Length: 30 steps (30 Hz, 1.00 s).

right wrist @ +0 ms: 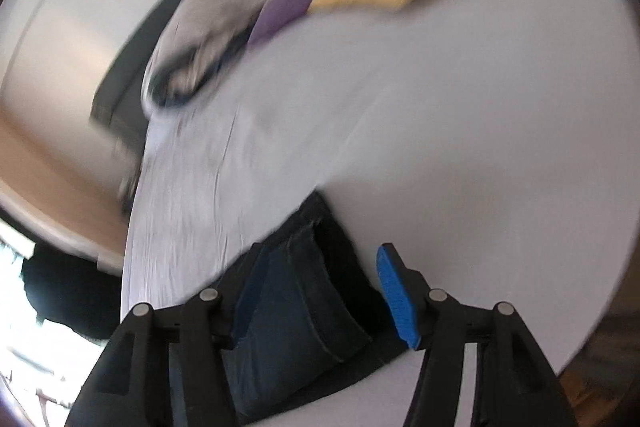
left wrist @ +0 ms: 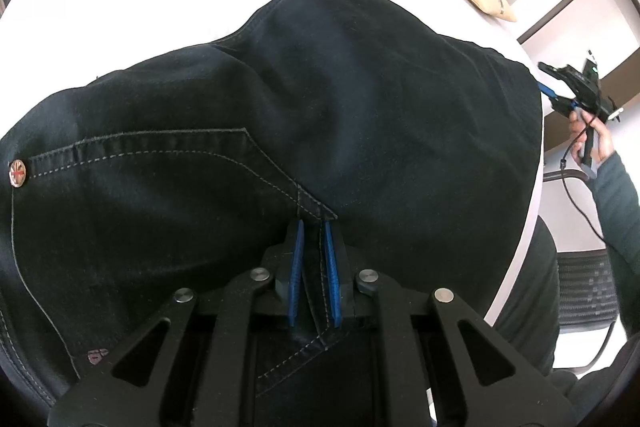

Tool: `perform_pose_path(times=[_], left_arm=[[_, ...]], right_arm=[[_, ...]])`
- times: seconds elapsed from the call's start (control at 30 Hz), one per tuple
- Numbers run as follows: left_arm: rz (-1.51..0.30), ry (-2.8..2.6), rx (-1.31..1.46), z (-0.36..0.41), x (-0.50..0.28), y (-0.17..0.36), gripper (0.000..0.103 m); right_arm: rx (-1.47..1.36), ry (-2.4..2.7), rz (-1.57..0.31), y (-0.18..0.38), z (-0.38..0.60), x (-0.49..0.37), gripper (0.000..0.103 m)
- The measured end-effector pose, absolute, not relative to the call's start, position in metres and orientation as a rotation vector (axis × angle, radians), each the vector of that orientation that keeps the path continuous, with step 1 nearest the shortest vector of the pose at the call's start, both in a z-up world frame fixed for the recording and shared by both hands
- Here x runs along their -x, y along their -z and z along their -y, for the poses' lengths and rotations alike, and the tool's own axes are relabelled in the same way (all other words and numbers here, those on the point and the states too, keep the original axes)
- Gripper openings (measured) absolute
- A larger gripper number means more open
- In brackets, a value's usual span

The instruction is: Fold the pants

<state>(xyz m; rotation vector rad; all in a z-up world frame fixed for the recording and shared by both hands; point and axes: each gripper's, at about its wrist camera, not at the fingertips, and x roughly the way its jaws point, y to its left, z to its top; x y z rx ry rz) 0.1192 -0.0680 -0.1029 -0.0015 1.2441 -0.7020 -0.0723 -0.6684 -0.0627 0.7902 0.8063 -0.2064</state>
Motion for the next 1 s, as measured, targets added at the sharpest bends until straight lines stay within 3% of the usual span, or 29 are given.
perform_pose_path(times=[0.17,0.23,0.3,0.43,0.57,0.6,0.7,1.0], left_arm=[[-1.245,0.697,-0.003,0.07,-0.12,0.102,0.011],[-1.244,0.695,-0.003,0.071,-0.12,0.102,0.011],[-1.243,0.696,-0.002,0.071,-0.12,0.102,0.011],[-1.239,0.699,0.004,0.07,-0.119,0.102,0.011],[-1.236,0.701,0.011,0.068,-0.119,0.102,0.011],[-1.235,0.7,0.013,0.068,-0.119,0.101,0.011],[-1.233,0.7,0.014,0.068,-0.119,0.101,0.011],[-1.23,0.696,0.02,0.068,-0.12,0.101,0.011]], right_arm=[[-0.762,0.078,-0.941,0.081,0.674,0.036,0.061],[-0.764,0.028,-0.974,0.084,0.673,0.026,0.054],[-0.732,-0.029,-1.015,0.086,0.667,0.014,0.04],[-0.679,-0.083,-1.028,0.082,0.661,0.014,0.037],[-0.654,-0.089,-1.045,0.084,0.663,0.007,0.02],[-0.644,-0.087,-1.038,0.081,0.662,0.008,0.014],[-0.576,-0.121,-0.958,0.064,0.65,0.013,0.009],[-0.496,-0.287,-0.604,-0.037,0.608,0.029,0.007]])
